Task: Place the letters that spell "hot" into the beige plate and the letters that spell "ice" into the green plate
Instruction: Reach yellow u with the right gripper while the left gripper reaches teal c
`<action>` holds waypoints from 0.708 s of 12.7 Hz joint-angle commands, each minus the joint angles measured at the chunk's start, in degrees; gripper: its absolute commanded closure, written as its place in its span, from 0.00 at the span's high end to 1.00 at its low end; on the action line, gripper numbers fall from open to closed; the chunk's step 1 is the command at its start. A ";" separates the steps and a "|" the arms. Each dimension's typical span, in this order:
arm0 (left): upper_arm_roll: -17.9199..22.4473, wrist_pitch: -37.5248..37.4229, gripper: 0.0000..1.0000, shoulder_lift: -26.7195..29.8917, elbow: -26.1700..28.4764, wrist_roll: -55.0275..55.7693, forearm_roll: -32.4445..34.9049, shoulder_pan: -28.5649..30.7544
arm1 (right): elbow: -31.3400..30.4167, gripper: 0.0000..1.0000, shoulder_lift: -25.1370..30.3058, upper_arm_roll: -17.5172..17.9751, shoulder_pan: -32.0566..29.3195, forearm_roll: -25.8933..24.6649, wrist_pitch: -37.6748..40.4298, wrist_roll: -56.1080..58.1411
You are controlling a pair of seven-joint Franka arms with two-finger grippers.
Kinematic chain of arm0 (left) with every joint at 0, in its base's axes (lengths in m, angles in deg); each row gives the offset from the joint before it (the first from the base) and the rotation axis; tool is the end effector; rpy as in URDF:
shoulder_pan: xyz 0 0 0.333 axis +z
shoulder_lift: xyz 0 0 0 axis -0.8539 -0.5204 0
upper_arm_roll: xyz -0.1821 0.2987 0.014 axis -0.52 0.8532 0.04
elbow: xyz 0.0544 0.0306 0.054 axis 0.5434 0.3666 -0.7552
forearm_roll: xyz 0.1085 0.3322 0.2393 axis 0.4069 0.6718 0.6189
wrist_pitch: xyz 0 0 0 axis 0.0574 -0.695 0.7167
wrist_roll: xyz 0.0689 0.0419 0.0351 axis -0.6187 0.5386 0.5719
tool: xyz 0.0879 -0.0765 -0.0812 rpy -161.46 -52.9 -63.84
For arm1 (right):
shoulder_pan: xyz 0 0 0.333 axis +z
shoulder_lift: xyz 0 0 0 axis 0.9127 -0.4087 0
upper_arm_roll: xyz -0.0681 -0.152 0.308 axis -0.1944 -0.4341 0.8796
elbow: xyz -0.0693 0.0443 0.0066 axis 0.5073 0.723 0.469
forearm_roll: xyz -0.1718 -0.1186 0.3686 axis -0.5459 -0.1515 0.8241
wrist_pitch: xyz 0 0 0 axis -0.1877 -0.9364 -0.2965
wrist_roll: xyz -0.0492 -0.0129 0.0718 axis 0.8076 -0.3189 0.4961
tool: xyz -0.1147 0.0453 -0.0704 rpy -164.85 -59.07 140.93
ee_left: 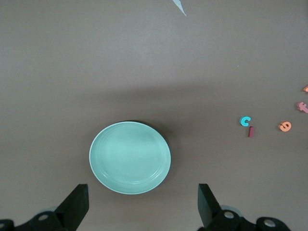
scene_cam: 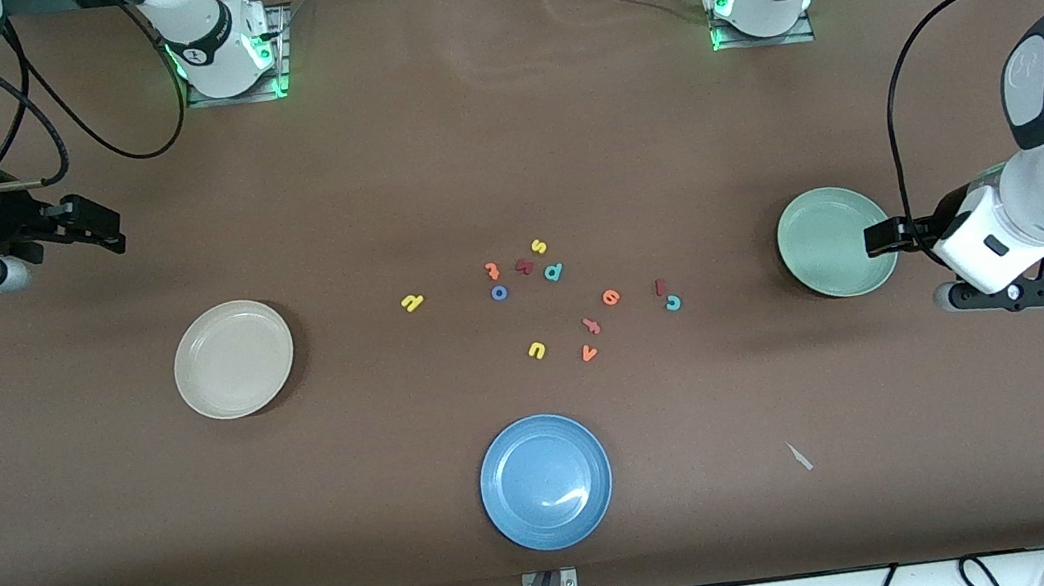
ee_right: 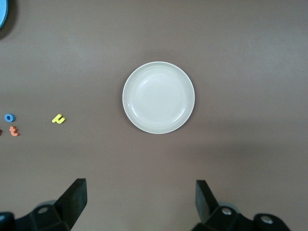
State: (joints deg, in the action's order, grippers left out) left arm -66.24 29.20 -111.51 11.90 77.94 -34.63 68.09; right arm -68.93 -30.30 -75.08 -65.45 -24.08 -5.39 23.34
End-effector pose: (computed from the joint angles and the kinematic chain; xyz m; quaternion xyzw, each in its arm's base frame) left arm 0.6953 -0.0481 0.4601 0.9952 -0.0352 -0.0914 0.0040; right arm 0.5950 0.0594 0.5650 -0.9997 -0.0013 0.0232 0.0013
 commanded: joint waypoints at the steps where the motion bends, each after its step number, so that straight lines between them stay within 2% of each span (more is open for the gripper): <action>1: 0.18 -0.06 0.99 0.33 0.28 0.34 -1.70 0.04 | 0.63 1.00 -1.35 -0.01 0.10 0.47 -1.34 1.05; 6: 0.18 -0.06 0.99 0.24 0.28 0.42 -1.88 0.04 | 1.33 1.00 -4.16 0.17 0.63 0.82 -3.01 -0.09; 8: 0.18 0.03 0.99 -0.37 0.28 3.39 -4.67 0.04 | 2.90 1.00 -6.88 0.17 3.78 0.65 -3.10 -5.07; 9: 0.18 0.46 0.99 -0.72 0.37 8.89 -5.12 -0.40 | 5.70 1.00 -9.94 0.17 6.75 0.64 -3.97 -9.28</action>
State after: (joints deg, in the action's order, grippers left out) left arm -66.23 29.22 -111.80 12.17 81.43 -37.79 68.10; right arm -68.12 -35.93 -74.84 -62.27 -24.02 -9.27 19.23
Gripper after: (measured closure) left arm 0.004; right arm 0.000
